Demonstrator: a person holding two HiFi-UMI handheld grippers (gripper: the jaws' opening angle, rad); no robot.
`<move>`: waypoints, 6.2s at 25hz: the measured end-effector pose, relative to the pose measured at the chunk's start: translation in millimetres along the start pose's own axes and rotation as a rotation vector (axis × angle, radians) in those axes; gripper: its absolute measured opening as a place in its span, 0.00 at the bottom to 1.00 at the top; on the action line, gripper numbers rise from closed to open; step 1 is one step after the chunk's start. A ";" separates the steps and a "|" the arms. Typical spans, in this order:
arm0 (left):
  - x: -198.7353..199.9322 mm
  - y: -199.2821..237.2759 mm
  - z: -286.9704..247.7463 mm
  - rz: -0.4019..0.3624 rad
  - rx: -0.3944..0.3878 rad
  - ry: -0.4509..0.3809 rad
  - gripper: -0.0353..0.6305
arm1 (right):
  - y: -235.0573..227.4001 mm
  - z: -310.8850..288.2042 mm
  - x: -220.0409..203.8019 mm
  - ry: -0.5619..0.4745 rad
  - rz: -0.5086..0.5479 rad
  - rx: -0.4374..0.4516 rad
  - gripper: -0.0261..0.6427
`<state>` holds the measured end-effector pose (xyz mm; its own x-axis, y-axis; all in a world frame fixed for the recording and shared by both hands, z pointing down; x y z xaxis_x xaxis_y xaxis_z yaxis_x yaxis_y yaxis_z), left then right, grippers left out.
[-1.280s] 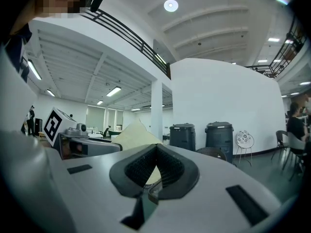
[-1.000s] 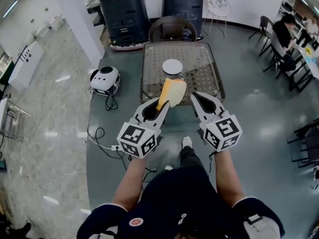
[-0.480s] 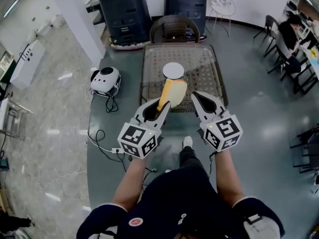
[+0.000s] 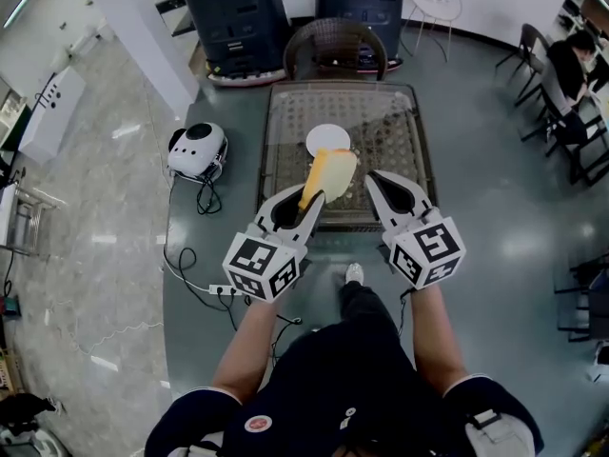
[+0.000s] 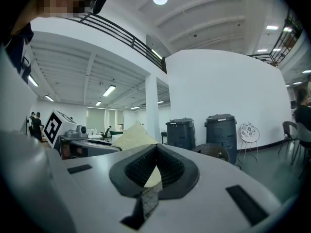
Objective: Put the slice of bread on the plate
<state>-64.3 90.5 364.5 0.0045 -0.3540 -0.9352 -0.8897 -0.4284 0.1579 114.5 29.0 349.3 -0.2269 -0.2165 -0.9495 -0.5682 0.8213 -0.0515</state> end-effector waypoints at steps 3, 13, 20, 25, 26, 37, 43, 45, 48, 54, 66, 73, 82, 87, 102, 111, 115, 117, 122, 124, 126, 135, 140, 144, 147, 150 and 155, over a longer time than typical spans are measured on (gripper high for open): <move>7.8 10.5 -25.4 0.006 0.010 0.010 0.19 | -26.5 -16.5 2.6 0.007 -0.009 0.016 0.05; 39.1 36.9 -89.3 0.034 0.070 0.028 0.19 | -100.0 -62.7 21.6 0.014 -0.022 0.093 0.05; 53.7 49.1 -117.8 0.056 0.119 0.027 0.19 | -135.0 -85.1 30.3 0.022 -0.018 0.140 0.05; 56.9 59.2 -131.4 0.063 0.126 0.041 0.19 | -147.0 -99.6 32.4 0.027 -0.015 0.145 0.05; 58.3 60.3 -133.7 0.063 0.125 0.043 0.19 | -149.2 -100.8 33.5 0.026 -0.016 0.143 0.05; 71.0 94.2 -152.7 0.023 0.035 0.049 0.19 | -156.2 -121.6 40.5 0.021 -0.030 0.043 0.05; 80.2 117.4 -154.3 -0.006 -0.040 0.046 0.19 | -149.2 -136.4 51.1 0.004 -0.040 -0.032 0.05; 80.9 124.8 -155.3 -0.008 -0.061 0.047 0.19 | -145.8 -141.2 53.2 0.005 -0.042 -0.050 0.05; 81.4 132.9 -159.0 -0.013 -0.091 0.051 0.19 | -144.3 -145.0 53.3 0.012 -0.050 -0.080 0.05; 80.1 145.4 -161.2 -0.010 -0.136 0.058 0.19 | -139.4 -152.4 54.1 0.026 -0.062 -0.119 0.05; 48.9 179.0 -186.2 0.064 -0.169 0.112 0.19 | -141.0 -175.6 33.6 0.115 -0.097 -0.124 0.05; 2.4 206.7 -217.0 0.153 -0.202 0.170 0.19 | -149.7 -204.1 -0.8 0.217 -0.127 -0.133 0.05; -54.9 232.0 -262.5 0.286 -0.247 0.274 0.19 | -158.3 -231.5 -32.0 0.312 -0.163 -0.163 0.05; -83.7 242.2 -283.7 0.356 -0.258 0.329 0.19 | -161.2 -237.7 -42.6 0.351 -0.176 -0.174 0.05; -135.7 256.0 -311.7 0.507 -0.278 0.426 0.19 | -164.5 -249.1 -54.6 0.395 -0.196 -0.191 0.05; -145.6 266.4 -310.4 0.505 -0.181 0.487 0.19 | -163.1 -253.3 -54.9 0.399 -0.200 -0.180 0.05; -147.5 268.1 -309.6 0.473 -0.123 0.510 0.21 | -163.0 -253.7 -55.4 0.398 -0.202 -0.177 0.05; -148.2 269.4 -309.0 0.460 -0.086 0.517 0.22 | -162.8 -253.6 -56.4 0.400 -0.203 -0.175 0.05; -154.9 273.6 -308.1 0.436 0.002 0.552 0.26 | -163.0 -252.3 -59.9 0.401 -0.209 -0.172 0.05; -158.1 275.3 -308.1 0.436 0.023 0.568 0.26 | -163.1 -251.8 -60.7 0.402 -0.211 -0.173 0.05; -160.3 276.7 -307.8 0.432 0.041 0.582 0.26 | -163.3 -251.1 -61.5 0.401 -0.212 -0.173 0.05; -167.9 279.2 -309.9 0.373 0.133 0.654 0.28 | -165.9 -245.3 -62.7 0.401 -0.216 -0.178 0.05; -169.8 279.6 -311.4 0.344 0.146 0.667 0.28 | -166.1 -243.5 -65.3 0.400 -0.216 -0.179 0.05; -163.7 280.8 -306.7 0.324 0.170 0.649 0.28 | -167.1 -240.4 -65.3 0.396 -0.216 -0.176 0.05; -149.9 278.8 -300.7 0.299 0.169 0.605 0.27 | -168.6 -237.3 -63.7 0.387 -0.219 -0.172 0.05; -131.5 274.2 -293.1 0.261 0.149 0.542 0.27 | -168.9 -236.2 -60.3 0.371 -0.218 -0.163 0.05; -99.4 262.3 -277.3 0.206 0.138 0.459 0.17 | -167.4 -233.6 -51.3 0.342 -0.212 -0.144 0.05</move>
<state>-171.5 -217.2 586.8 -0.0046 -0.7609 -0.6489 -0.9449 -0.2091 0.2519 36.5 -220.6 478.9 -0.3284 -0.5550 -0.7643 -0.7299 0.6627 -0.1676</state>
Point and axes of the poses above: the fingertips, and each gripper's own axes: z backward along the fingers, y to its left, x out of its top, the point moved 8 cm from there along z, backward along the fingers, and after that the axes turned 13 degrees about y, right-handed, at the moved point
